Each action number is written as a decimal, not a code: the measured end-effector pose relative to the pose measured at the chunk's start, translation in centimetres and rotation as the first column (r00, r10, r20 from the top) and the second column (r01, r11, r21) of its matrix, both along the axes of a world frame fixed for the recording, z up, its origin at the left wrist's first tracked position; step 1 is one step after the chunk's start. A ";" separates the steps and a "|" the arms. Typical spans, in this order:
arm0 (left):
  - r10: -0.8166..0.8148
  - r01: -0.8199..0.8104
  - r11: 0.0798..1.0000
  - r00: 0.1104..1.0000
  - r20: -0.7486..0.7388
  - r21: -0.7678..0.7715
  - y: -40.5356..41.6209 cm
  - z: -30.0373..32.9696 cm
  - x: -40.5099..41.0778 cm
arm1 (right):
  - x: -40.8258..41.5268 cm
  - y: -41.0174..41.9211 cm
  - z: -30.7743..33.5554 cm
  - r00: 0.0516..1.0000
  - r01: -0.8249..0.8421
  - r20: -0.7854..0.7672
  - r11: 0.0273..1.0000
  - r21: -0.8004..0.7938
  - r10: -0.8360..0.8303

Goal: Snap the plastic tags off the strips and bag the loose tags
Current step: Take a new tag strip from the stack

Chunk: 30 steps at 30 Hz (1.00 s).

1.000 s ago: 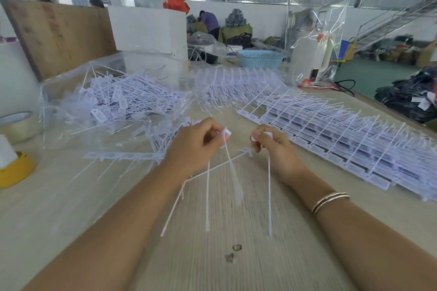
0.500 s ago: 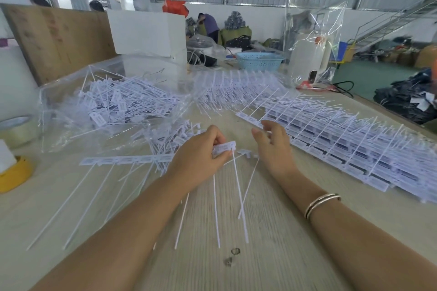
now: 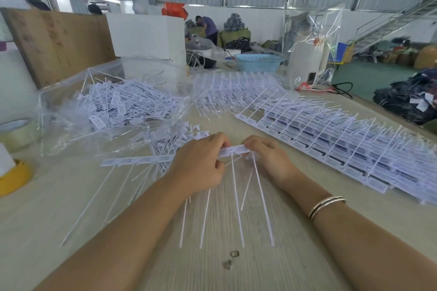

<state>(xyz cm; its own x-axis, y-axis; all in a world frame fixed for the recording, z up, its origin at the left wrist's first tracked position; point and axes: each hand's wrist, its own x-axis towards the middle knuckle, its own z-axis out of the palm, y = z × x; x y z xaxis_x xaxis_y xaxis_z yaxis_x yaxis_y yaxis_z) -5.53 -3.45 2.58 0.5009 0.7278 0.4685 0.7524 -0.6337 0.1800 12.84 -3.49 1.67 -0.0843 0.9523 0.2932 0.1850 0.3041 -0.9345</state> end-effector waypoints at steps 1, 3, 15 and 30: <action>0.006 -0.007 1.000 1.000 -0.019 -0.015 0.0 -0.1 0.1 | -0.1 0.0 0.0 1.000 -0.010 0.027 1.000 0.007 0.010; 0.003 -0.004 1.000 1.000 -0.025 -0.025 0.0 -0.1 0.3 | -0.3 -0.2 -0.2 0.991 -0.021 0.130 1.000 0.022 0.018; -0.028 0.023 0.999 0.990 0.138 0.041 0.3 -0.3 0.1 | -0.6 -0.9 0.3 0.983 -0.084 0.167 0.994 0.069 0.071; -0.033 0.345 0.894 0.687 0.726 -0.287 0.8 0.1 -0.5 | 0.8 -0.5 0.7 0.969 0.038 -0.247 0.995 0.093 -0.014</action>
<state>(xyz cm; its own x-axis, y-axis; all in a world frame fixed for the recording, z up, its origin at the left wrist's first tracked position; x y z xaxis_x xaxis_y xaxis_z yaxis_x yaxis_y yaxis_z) -6.06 -2.65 2.72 0.2957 0.8438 0.4479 0.1827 -0.5102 0.8405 13.62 -4.01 2.37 0.0262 0.9194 0.3924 -0.0380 0.3932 -0.9187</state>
